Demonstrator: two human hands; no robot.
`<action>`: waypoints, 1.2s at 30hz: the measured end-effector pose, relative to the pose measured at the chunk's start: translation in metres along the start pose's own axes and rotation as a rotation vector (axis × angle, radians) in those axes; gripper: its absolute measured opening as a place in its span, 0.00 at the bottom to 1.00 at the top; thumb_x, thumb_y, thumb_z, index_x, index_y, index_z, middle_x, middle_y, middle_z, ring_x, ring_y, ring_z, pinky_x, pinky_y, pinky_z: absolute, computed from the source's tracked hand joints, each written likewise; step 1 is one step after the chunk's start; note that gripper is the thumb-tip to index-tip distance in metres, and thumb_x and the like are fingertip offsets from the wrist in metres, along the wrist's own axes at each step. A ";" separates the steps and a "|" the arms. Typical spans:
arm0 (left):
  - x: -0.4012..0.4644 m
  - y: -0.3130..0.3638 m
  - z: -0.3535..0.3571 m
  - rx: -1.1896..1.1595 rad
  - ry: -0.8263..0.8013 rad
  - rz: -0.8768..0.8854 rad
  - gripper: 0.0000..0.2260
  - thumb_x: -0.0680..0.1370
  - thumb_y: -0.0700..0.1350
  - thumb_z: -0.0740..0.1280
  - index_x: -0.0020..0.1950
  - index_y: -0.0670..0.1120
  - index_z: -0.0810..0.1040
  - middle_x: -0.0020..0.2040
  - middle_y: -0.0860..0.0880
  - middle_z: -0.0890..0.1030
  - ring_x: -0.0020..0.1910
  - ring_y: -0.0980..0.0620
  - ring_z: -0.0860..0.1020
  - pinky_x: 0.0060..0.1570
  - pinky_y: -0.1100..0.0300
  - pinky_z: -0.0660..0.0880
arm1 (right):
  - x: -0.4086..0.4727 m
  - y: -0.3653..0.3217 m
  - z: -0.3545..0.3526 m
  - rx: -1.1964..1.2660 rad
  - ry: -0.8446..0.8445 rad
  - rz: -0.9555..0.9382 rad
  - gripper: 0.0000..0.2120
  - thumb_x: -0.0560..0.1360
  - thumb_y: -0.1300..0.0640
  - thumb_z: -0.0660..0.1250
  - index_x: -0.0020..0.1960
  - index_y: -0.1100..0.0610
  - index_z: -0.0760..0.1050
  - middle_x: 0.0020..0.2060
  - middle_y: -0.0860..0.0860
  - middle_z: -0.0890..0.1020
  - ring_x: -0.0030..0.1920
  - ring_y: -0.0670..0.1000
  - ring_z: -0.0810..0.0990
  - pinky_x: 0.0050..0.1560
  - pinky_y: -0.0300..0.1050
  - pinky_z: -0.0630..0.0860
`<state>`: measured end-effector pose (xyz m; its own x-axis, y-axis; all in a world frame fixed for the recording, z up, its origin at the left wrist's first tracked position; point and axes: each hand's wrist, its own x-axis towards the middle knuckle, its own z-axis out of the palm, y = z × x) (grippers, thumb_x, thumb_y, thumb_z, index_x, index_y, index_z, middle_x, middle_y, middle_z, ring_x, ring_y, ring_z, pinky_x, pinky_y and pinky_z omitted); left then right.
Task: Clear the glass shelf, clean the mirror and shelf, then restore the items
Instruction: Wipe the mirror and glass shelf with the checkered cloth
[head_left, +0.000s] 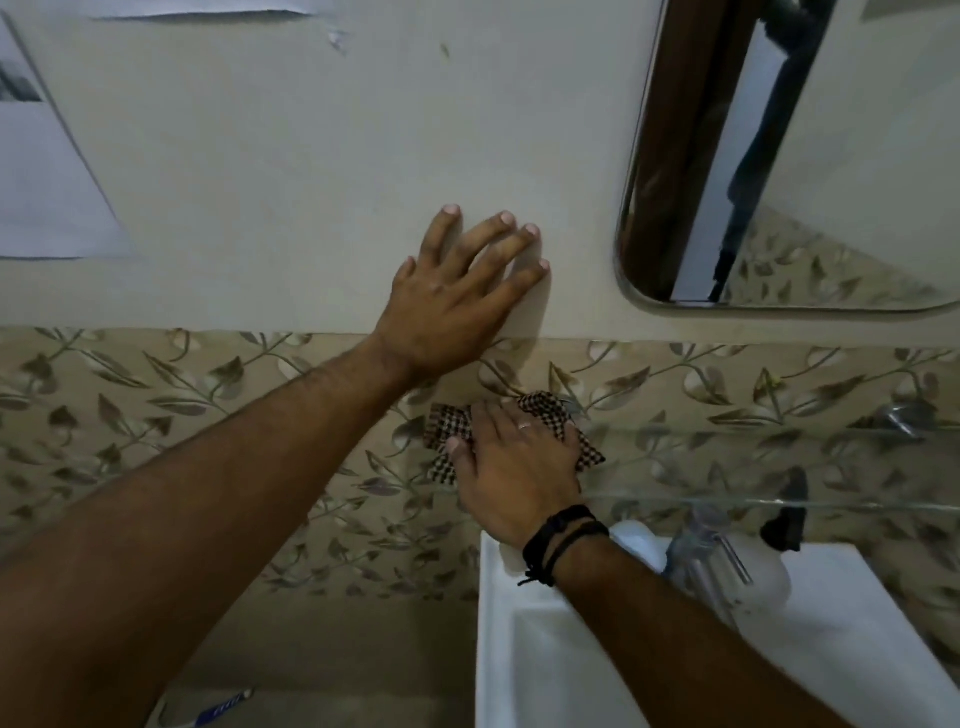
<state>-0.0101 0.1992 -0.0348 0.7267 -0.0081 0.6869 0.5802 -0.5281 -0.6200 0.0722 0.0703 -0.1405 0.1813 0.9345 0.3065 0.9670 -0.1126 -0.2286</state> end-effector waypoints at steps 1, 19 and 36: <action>-0.002 0.000 -0.001 -0.018 0.015 0.005 0.17 0.78 0.44 0.64 0.67 0.47 0.75 0.68 0.43 0.75 0.68 0.40 0.73 0.65 0.37 0.66 | -0.001 -0.004 0.001 0.019 0.006 0.024 0.30 0.77 0.36 0.44 0.72 0.49 0.66 0.71 0.47 0.71 0.71 0.51 0.68 0.70 0.70 0.54; 0.031 0.029 -0.018 -0.332 -0.450 -0.187 0.17 0.78 0.56 0.58 0.44 0.46 0.80 0.38 0.46 0.78 0.37 0.42 0.77 0.34 0.50 0.69 | -0.001 -0.016 0.005 -0.039 0.141 0.006 0.24 0.76 0.43 0.52 0.66 0.50 0.75 0.63 0.48 0.79 0.62 0.51 0.77 0.66 0.66 0.61; 0.068 0.072 -0.011 -0.405 -0.858 -0.193 0.21 0.78 0.59 0.54 0.48 0.46 0.80 0.33 0.51 0.63 0.40 0.45 0.70 0.46 0.41 0.79 | -0.024 0.019 0.002 -0.016 0.166 -0.058 0.25 0.78 0.45 0.49 0.67 0.53 0.74 0.66 0.50 0.77 0.65 0.50 0.75 0.67 0.65 0.61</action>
<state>0.0771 0.1508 -0.0285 0.7465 0.6475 0.1532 0.6639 -0.7092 -0.2373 0.0861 0.0466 -0.1545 0.1507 0.8713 0.4670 0.9792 -0.0666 -0.1917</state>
